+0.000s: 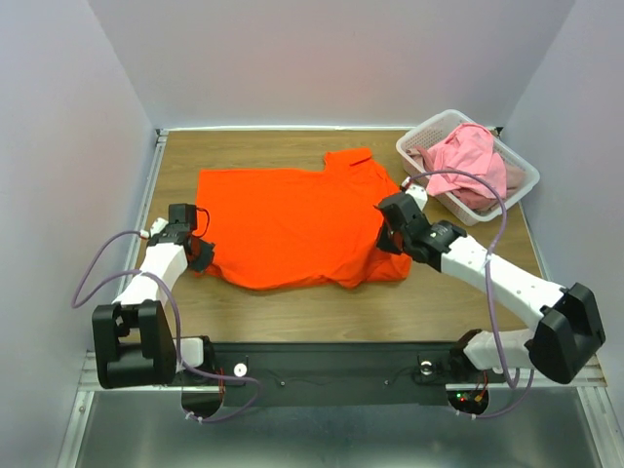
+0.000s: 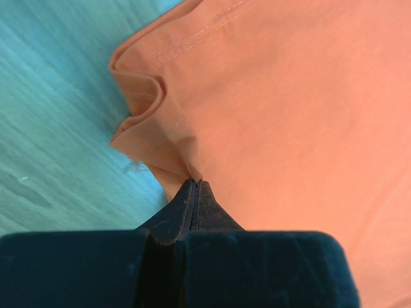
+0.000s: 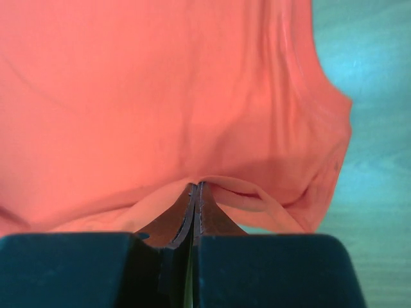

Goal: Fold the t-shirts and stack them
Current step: Fold the tshirt

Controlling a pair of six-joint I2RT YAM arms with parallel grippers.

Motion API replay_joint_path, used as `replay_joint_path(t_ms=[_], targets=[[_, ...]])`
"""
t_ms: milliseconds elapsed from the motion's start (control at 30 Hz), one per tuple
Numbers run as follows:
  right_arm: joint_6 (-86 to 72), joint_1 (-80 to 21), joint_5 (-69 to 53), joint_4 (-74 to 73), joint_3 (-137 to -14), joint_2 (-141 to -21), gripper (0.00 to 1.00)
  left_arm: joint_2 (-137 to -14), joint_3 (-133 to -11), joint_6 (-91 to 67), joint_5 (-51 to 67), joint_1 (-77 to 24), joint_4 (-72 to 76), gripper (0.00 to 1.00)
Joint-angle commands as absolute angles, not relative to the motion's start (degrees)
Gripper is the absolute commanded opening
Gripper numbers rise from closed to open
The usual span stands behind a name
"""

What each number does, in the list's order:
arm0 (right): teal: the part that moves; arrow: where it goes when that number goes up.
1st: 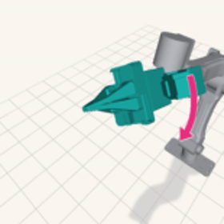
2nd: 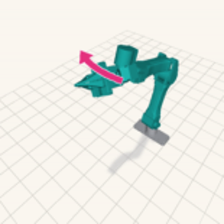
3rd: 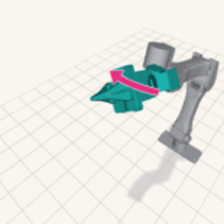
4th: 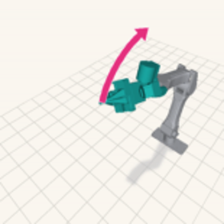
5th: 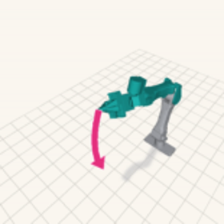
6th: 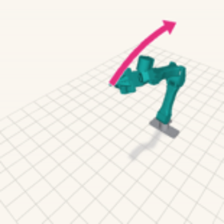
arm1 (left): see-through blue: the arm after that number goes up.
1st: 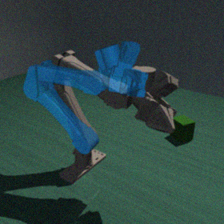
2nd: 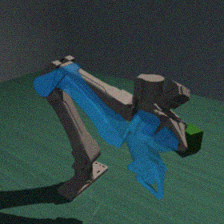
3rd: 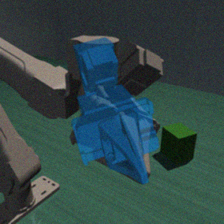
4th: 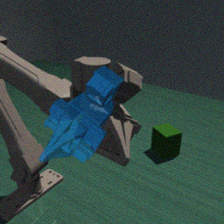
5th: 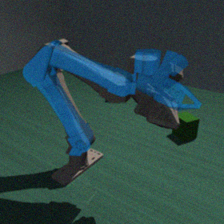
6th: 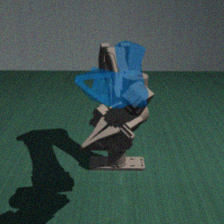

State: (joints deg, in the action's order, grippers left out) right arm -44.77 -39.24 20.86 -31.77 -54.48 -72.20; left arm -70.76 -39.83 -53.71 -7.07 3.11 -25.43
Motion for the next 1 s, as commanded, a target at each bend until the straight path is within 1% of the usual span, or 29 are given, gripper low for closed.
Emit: replay_joint_path(t_ms=[0,233,500,733,967], targets=[[-40.3,-36.0,19.5,-26.4,-58.3,-74.4,0.01,-73.4,-43.9,-52.4,-7.6,3.3,-25.0,0.0],[-37.1,-29.3,15.4,-23.4,-62.0,-79.6,0.0,-78.7,-49.8,-52.3,-8.2,3.3,-24.9,0.0],[-32.0,-24.7,12.1,-19.5,-67.1,-86.5,0.0,-87.4,-56.3,-51.3,-8.3,3.3,-24.9,0.0],[-27.3,-21.7,8.0,-16.1,-71.5,-93.3,0.0,-92.5,-61.0,-51.8,-8.6,3.4,-24.8,0.0],[-25.8,-20.7,6.2,-15.9,-75.2,-99.5,0.01,-97.0,-65.5,-51.8,-9.1,3.4,-24.7,0.0]])
